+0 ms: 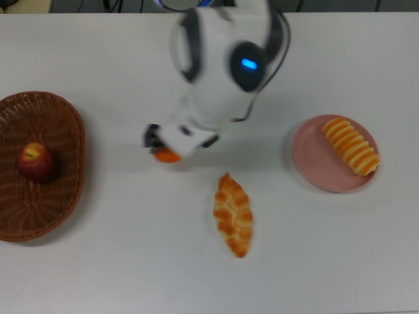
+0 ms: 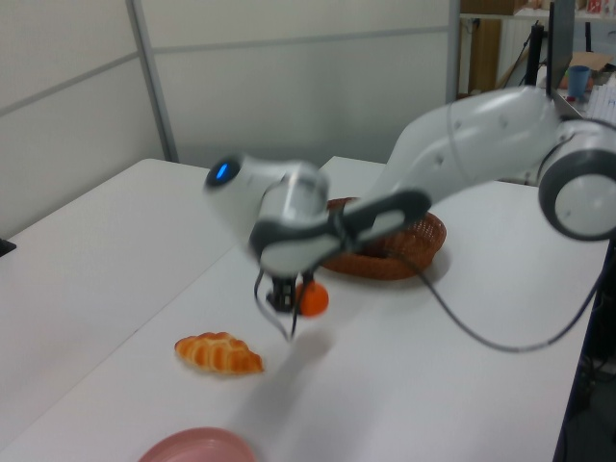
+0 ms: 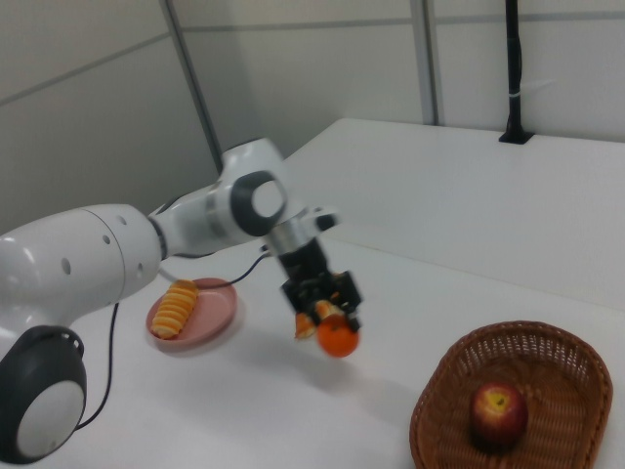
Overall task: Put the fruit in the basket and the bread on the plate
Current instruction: 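Carry the orange over the basket and release it beside the apple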
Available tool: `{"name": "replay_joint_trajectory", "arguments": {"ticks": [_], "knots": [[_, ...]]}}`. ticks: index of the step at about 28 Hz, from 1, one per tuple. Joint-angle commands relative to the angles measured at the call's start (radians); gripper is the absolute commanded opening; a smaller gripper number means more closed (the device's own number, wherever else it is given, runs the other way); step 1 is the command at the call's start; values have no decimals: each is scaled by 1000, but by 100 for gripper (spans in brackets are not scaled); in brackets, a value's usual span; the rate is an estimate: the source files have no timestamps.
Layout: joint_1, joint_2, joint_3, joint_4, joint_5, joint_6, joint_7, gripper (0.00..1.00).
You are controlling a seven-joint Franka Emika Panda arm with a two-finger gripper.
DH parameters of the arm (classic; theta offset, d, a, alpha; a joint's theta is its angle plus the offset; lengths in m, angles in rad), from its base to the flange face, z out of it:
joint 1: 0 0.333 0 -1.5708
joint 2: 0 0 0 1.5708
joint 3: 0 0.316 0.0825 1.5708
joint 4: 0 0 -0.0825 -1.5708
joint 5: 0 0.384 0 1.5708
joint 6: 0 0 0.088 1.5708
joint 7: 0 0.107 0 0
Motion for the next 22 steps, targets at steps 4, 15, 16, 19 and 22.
{"name": "replay_joint_trajectory", "arguments": {"ticks": [4, 15, 16, 19, 22], "knots": [[-229, -66, 1, 24, 88, 118, -70, 0], [-363, 18, -106, 18, 118, 403, -92, 0], [-364, 27, -118, 16, 118, 425, -92, 0], [-364, 57, -159, 16, 118, 483, -92, 0], [-366, 67, -183, 16, 118, 499, -101, 0]]}}
